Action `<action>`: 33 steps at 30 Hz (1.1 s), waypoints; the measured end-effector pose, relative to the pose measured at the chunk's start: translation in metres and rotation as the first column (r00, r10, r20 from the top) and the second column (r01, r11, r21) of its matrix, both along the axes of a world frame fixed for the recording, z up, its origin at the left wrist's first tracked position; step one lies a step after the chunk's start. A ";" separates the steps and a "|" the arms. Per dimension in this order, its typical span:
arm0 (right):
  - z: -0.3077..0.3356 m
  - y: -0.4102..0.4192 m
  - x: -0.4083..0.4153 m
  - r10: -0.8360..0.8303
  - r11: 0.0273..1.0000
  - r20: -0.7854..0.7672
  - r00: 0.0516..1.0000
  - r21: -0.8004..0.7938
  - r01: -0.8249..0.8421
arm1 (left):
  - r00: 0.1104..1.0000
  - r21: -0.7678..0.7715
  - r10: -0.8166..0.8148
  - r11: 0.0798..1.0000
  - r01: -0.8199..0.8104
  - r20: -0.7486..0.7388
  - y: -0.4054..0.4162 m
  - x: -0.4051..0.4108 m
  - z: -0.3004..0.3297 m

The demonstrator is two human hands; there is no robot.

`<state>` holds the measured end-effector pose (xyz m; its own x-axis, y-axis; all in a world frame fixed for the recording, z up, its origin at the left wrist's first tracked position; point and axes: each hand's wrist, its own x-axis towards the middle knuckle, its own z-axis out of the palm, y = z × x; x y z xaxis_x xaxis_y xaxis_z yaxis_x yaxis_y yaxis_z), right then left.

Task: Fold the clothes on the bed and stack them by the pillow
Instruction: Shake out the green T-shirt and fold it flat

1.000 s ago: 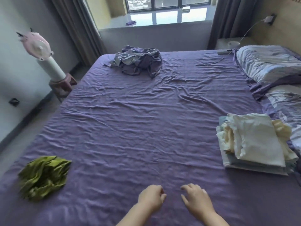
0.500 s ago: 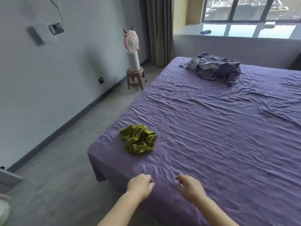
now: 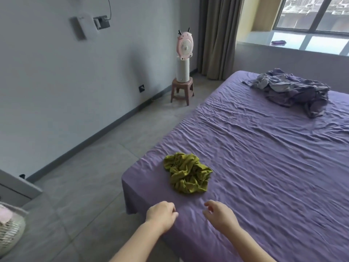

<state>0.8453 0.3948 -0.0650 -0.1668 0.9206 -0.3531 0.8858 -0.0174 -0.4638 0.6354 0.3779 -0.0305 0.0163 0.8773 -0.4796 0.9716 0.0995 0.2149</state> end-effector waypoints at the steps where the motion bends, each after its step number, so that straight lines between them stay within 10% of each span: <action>1: -0.005 0.012 -0.005 -0.006 1.000 -0.003 1.000 -0.018 0.006 | 1.000 -0.007 0.006 1.000 -0.006 -0.002 0.014 -0.006 -0.003; 17: -0.080 0.162 -0.039 -0.314 0.919 -0.001 0.949 -0.252 0.304 | 0.987 -0.152 -0.095 0.982 0.115 0.130 0.213 -0.029 -0.091; 30: -0.166 0.261 -0.065 -0.495 0.851 0.215 0.842 -0.076 0.519 | 0.976 -0.012 -0.182 0.983 0.185 0.116 0.353 -0.030 -0.207; 33: -0.149 0.251 -0.052 -0.613 0.788 0.020 0.790 -0.053 0.613 | 0.944 0.081 -0.217 0.976 0.203 0.248 0.366 -0.036 -0.198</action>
<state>0.7934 0.6458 -0.2138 0.4266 0.8089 -0.4046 0.6815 -0.5816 -0.4442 0.5998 0.7439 -0.2283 0.3177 0.8652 -0.3879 0.8816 -0.1190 0.4567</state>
